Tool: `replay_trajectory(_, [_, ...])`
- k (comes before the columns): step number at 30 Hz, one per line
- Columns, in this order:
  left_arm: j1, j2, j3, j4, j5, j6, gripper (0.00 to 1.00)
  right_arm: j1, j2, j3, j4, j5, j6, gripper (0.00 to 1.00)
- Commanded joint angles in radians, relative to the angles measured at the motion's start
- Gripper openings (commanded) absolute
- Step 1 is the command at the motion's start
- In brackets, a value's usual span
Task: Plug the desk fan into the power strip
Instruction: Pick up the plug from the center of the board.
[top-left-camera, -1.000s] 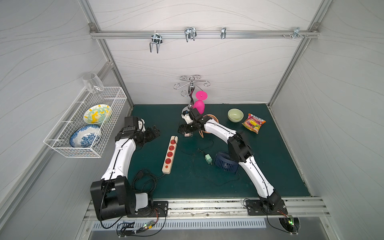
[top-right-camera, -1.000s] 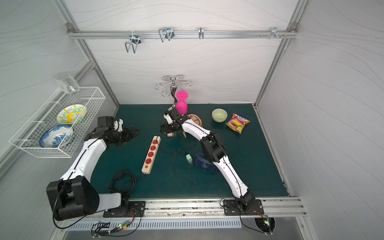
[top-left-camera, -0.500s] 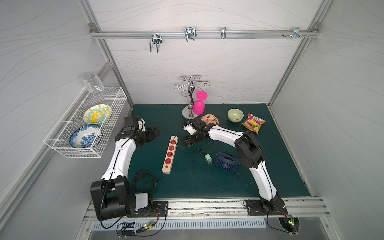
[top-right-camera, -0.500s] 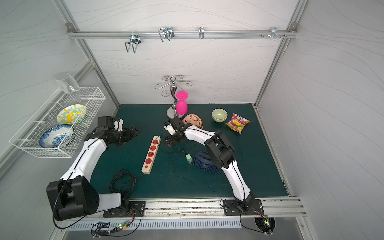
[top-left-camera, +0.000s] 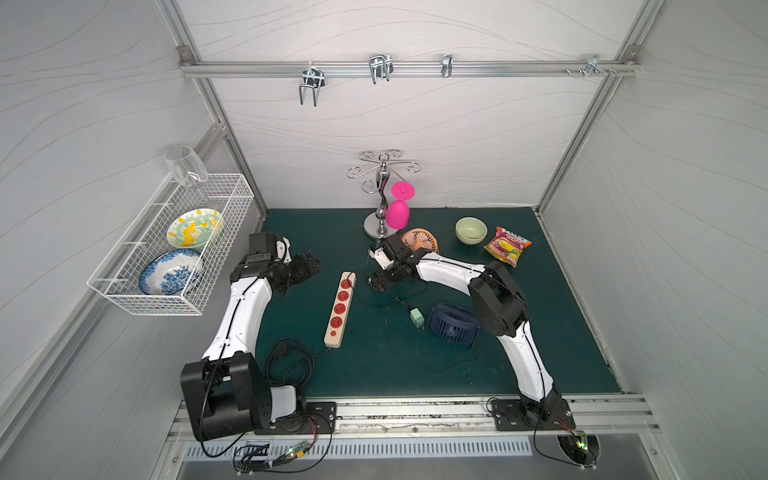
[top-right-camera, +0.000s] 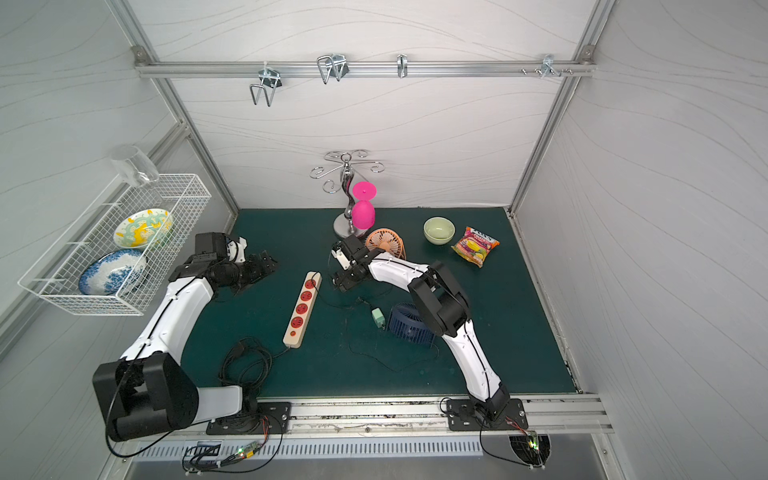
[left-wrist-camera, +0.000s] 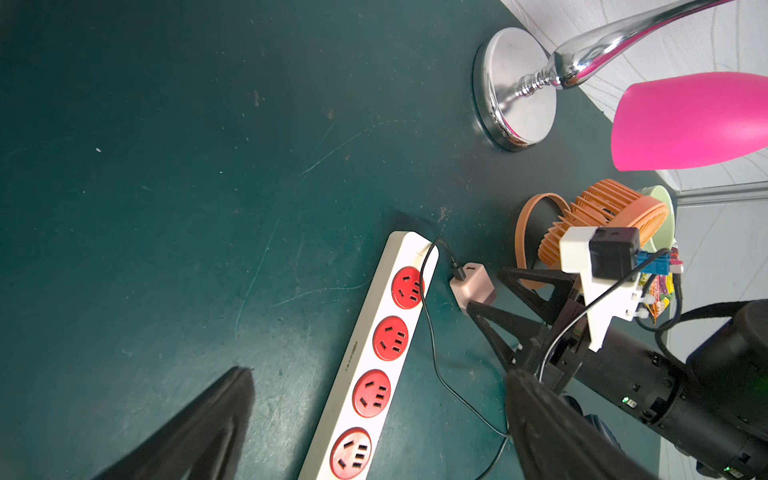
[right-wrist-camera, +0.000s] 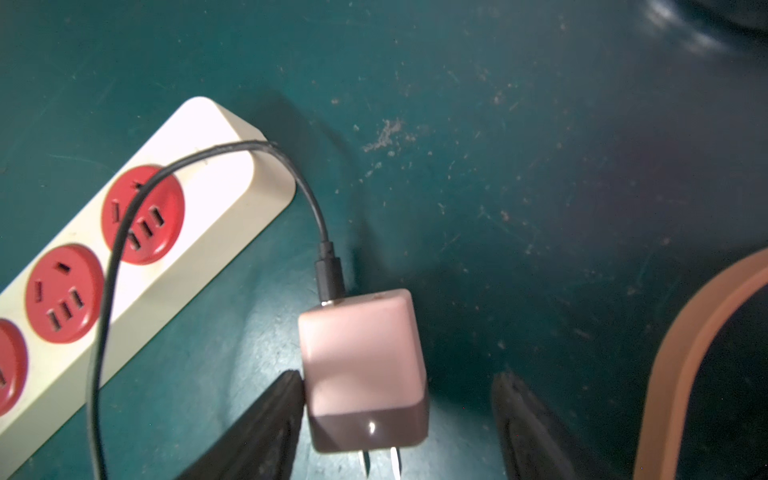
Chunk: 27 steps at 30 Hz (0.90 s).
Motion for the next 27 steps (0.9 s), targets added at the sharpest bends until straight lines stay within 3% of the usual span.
replay_trajectory(1, [0.007,-0.010,0.016,0.020,0.008,0.018,0.99,0.018,0.020,-0.006,0.015,-0.010,-0.022,0.72])
replay_trajectory(10, [0.006,-0.020,0.014,0.020,-0.001,0.051,0.98,0.036,0.023,-0.028,0.011,-0.001,-0.050,0.64])
replay_trajectory(15, [0.006,-0.030,0.007,0.028,0.016,0.071,0.97,0.036,0.003,-0.058,0.031,0.002,-0.053,0.50])
replay_trajectory(20, [0.006,-0.044,0.058,-0.013,0.116,0.161,1.00,0.033,-0.051,-0.079,0.025,0.022,-0.088,0.37])
replay_trajectory(27, [0.005,-0.049,0.143,-0.087,0.175,0.324,0.98,0.025,-0.225,-0.209,0.070,-0.045,-0.216,0.32])
